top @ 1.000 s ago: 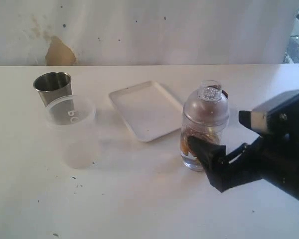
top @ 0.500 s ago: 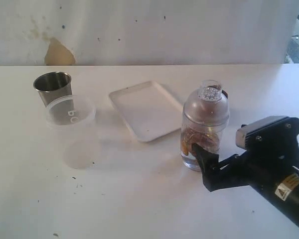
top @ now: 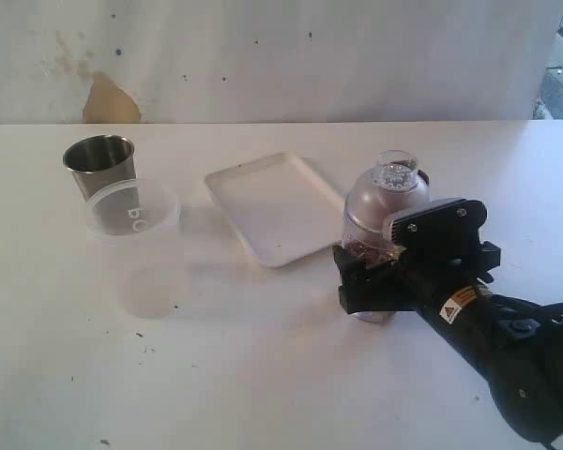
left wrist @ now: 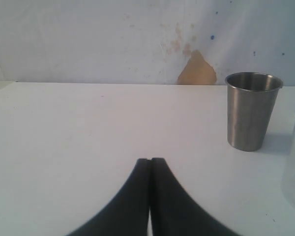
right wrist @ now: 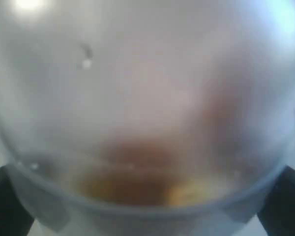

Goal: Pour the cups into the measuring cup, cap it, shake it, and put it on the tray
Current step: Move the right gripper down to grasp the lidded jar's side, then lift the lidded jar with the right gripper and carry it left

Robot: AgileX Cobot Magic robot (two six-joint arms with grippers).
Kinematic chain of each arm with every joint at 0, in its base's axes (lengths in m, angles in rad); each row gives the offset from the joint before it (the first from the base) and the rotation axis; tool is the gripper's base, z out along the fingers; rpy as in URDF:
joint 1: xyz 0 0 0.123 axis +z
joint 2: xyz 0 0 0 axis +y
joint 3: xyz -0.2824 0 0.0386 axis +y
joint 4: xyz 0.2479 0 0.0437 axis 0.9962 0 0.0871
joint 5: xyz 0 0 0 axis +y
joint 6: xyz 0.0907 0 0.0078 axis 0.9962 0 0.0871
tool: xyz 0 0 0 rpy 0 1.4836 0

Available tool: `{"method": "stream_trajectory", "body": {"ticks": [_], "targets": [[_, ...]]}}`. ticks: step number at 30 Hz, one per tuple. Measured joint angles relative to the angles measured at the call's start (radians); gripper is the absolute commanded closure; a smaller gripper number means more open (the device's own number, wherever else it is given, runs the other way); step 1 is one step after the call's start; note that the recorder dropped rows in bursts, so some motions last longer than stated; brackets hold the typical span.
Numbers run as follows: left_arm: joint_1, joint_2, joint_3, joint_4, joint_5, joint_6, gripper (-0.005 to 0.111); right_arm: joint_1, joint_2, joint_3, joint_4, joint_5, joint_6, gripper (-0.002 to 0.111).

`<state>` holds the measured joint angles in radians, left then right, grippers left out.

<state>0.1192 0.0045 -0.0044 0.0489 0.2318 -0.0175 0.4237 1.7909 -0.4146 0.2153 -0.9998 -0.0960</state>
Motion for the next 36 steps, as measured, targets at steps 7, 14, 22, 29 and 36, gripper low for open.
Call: {"method": "stream_trajectory", "body": {"ticks": [7,14,22,29,36], "targets": [[0.000,0.000,0.000,0.000,0.000,0.000,0.107,0.000,0.018,-0.016,0.007,-0.004,0.017,0.003],[0.000,0.000,0.000,0.000,0.000,0.000,0.107,0.000,0.018,-0.016,0.007,-0.004,0.017,0.027],[0.000,0.000,0.000,0.000,0.000,0.000,0.107,0.000,0.018,-0.018,0.022,-0.002,0.021,0.107],[0.000,0.000,0.000,0.000,0.000,0.000,0.107,-0.005,-0.020,-0.021,-0.059,0.064,0.047,0.108],[0.000,0.000,0.000,0.000,0.000,0.000,0.107,-0.019,-0.219,-0.057,-0.127,0.223,0.063,0.108]]}}
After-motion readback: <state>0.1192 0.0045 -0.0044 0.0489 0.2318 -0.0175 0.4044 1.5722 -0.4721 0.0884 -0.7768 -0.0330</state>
